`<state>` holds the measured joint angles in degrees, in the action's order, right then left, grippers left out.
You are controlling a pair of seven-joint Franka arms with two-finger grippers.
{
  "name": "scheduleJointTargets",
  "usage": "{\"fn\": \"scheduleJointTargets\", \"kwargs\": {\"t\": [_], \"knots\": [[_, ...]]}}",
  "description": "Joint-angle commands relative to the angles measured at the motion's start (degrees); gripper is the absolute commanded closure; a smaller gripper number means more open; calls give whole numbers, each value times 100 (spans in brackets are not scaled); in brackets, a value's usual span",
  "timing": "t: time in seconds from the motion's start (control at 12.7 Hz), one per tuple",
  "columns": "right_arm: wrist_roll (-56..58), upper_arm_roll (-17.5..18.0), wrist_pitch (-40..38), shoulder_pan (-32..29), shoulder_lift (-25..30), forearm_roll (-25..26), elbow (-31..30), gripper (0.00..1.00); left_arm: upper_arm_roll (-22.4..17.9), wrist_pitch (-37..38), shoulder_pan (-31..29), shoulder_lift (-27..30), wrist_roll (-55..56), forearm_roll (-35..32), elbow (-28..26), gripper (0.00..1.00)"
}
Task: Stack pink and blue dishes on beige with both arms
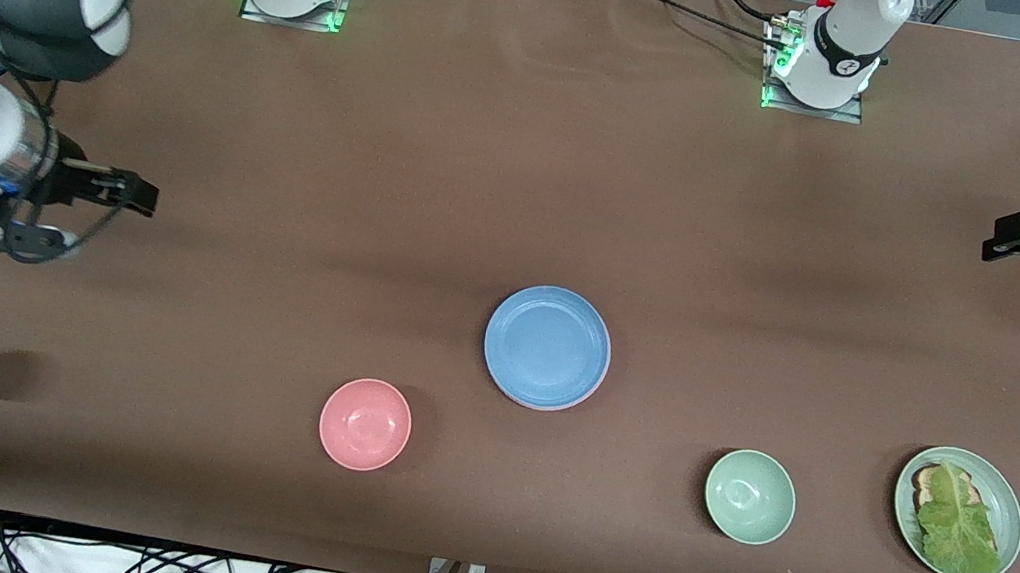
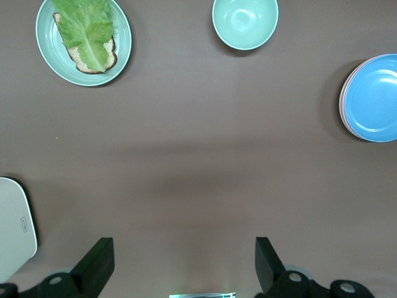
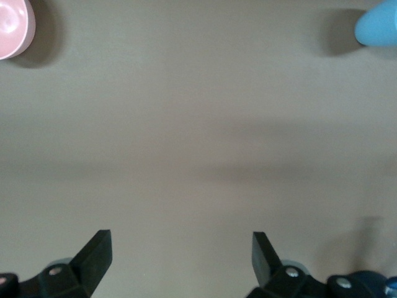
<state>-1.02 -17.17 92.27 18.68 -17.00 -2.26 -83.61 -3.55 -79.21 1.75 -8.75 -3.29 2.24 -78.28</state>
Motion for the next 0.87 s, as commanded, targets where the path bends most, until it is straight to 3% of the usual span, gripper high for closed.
{"fn": "scheduleJointTargets", "kwargs": {"t": [0.0, 0.24, 0.55, 0.79], "knots": [[23, 739, -445, -767, 565, 120, -129, 0, 4, -41, 9, 23, -14, 66, -3, 0], [-21, 1663, -526, -1655, 1214, 366, -671, 0, -5, -41, 0, 23, -14, 93, -3, 0], [-47, 1884, 54, -1877, 2103, 569, -1921, 0, -5, -41, 0, 23, -14, 93, -3, 0], [-126, 1858, -16, -1930, 2087, 447, -1852, 0, -5, -41, 0, 23, -14, 93, -3, 0]]}}
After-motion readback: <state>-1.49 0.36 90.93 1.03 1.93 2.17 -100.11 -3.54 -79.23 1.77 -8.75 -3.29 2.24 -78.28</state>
